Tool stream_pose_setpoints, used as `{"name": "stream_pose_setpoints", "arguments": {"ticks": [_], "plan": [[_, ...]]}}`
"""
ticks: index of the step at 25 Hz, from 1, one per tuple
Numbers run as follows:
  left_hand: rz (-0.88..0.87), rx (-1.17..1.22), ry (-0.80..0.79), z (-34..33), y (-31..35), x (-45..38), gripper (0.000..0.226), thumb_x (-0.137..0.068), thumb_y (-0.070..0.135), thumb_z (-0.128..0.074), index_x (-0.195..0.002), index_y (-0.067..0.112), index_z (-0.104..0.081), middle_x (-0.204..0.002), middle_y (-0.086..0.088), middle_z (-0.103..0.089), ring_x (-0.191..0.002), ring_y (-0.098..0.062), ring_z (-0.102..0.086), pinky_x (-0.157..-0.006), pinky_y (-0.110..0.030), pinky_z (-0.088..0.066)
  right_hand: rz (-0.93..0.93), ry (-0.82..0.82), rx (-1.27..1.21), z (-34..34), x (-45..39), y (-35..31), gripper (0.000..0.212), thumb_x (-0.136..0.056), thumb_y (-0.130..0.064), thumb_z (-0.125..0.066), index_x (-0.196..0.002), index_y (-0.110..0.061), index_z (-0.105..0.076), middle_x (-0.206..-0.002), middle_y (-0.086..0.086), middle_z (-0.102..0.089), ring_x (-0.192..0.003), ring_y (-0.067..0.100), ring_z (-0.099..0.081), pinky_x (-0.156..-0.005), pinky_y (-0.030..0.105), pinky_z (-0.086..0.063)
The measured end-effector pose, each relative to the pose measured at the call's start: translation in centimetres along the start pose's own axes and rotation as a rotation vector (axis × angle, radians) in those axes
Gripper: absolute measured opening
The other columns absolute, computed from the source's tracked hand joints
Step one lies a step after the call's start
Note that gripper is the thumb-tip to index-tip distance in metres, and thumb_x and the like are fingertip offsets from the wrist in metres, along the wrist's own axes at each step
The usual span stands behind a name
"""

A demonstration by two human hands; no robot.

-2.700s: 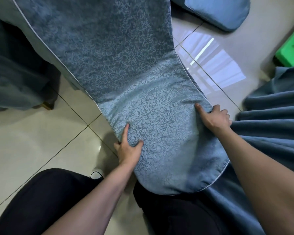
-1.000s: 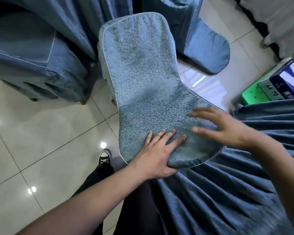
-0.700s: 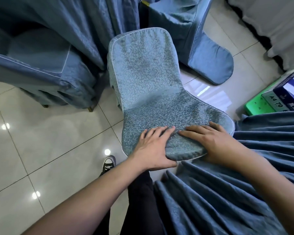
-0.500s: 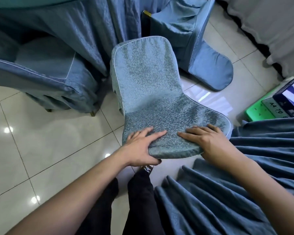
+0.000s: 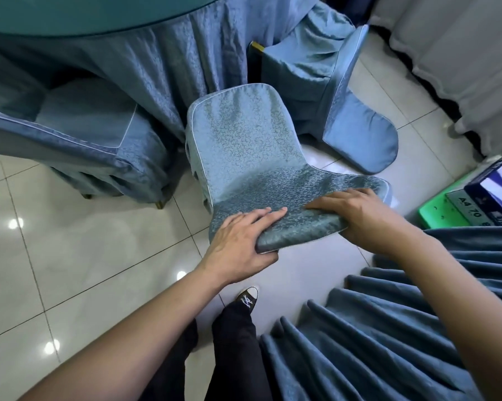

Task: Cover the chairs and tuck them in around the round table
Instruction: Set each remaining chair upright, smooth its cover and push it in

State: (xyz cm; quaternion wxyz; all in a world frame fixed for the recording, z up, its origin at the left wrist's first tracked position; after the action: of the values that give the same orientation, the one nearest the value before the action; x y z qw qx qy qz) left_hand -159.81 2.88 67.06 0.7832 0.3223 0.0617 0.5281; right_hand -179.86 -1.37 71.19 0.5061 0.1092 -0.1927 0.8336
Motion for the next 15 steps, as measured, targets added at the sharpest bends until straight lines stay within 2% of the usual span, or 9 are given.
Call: {"name": "stream_pose_setpoints", "arguments": {"ticks": [2, 4, 5, 7, 10, 12, 15], "plan": [[0.021, 0.025, 0.002, 0.8, -0.3, -0.7, 0.084, -0.076, 0.082, -0.048, -0.150, 0.053, -0.022, -0.151, 0.017, -0.042, -0.139, -0.007, -0.039, -0.112, -0.037, -0.031, 0.019, 0.049, -0.082, 1.1, -0.1, 0.1, 0.061, -0.078, -0.045, -0.071, -0.134, -0.050, -0.048, -0.127, -0.019, -0.051, -0.117, 0.009, -0.047, -0.099, 0.036, -0.030], [0.032, 0.035, -0.030, 1.0, -0.5, -1.1, 0.081, -0.080, 0.089, -0.026, -0.151, 0.050, -0.023, -0.151, 0.015, -0.043, -0.139, -0.009, -0.039, -0.112, -0.041, -0.032, 0.040, 0.029, -0.239, 1.6, 0.1, 0.4, 0.063, -0.079, -0.078, -0.056, -0.136, -0.053, -0.043, -0.124, -0.022, -0.048, -0.116, 0.000, -0.041, -0.105, 0.033, -0.025], [0.037, 0.032, -0.011, 1.1, -0.4, -1.2, 0.077, -0.085, 0.086, -0.016, -0.151, 0.048, -0.027, -0.150, 0.013, -0.045, -0.139, -0.010, -0.040, -0.112, -0.042, -0.032, 0.041, 0.038, -0.346, 1.8, 0.0, 0.6, 0.059, -0.084, -0.081, -0.043, -0.137, -0.053, -0.044, -0.124, -0.022, -0.051, -0.118, -0.002, -0.042, -0.106, 0.034, -0.025], [0.070, 0.026, 0.090, 1.8, -0.1, -1.2, 0.071, -0.092, 0.075, -0.006, -0.148, 0.043, -0.038, -0.143, 0.012, -0.052, -0.134, -0.013, -0.046, -0.109, -0.042, -0.036, -0.020, 0.190, -0.459, 2.6, -0.6, 2.1, 0.052, -0.095, -0.070, -0.028, -0.131, -0.046, -0.055, -0.120, -0.019, -0.059, -0.120, 0.003, -0.047, -0.107, 0.039, -0.028], [0.139, 0.039, 0.240, 3.7, 0.1, -2.3, 0.067, -0.095, 0.070, -0.010, -0.136, 0.040, -0.054, -0.129, 0.017, -0.063, -0.119, -0.012, -0.058, -0.098, -0.038, -0.044, -0.224, 0.444, -0.351, 3.4, -2.1, 4.8, 0.050, -0.099, -0.054, -0.030, -0.108, -0.031, -0.074, -0.110, -0.011, -0.067, -0.115, 0.015, -0.050, -0.112, 0.044, -0.024], [0.187, 0.062, 0.305, 5.1, -0.4, -3.5, 0.065, -0.095, 0.070, -0.013, -0.128, 0.041, -0.061, -0.122, 0.018, -0.067, -0.114, -0.011, -0.062, -0.091, -0.036, -0.049, -0.277, 0.498, -0.379, 3.6, -3.7, 5.8, 0.050, -0.099, -0.051, -0.034, -0.096, -0.027, -0.078, -0.098, -0.008, -0.068, -0.107, 0.018, -0.051, -0.111, 0.046, -0.025], [0.245, 0.069, 0.373, 6.6, -1.5, -4.7, 0.069, -0.095, 0.070, -0.008, -0.117, 0.039, -0.066, -0.111, 0.014, -0.071, -0.106, -0.013, -0.065, -0.082, -0.038, -0.052, -0.252, 0.525, -0.401, 4.1, -6.0, 6.6, 0.056, -0.097, -0.056, -0.030, -0.091, -0.029, -0.078, -0.087, -0.013, -0.064, -0.099, 0.017, -0.050, -0.108, 0.045, -0.028]]}}
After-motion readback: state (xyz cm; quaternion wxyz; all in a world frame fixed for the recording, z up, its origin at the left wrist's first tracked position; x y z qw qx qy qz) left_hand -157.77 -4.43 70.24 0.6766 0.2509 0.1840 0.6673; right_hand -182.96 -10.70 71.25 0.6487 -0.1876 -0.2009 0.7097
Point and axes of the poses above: each hand's wrist, its own x-axis away from the middle knuckle, its own z-axis out of the back of the hand, y = z × x, the point moved 7 cm from there along -x, towards the middle knuckle
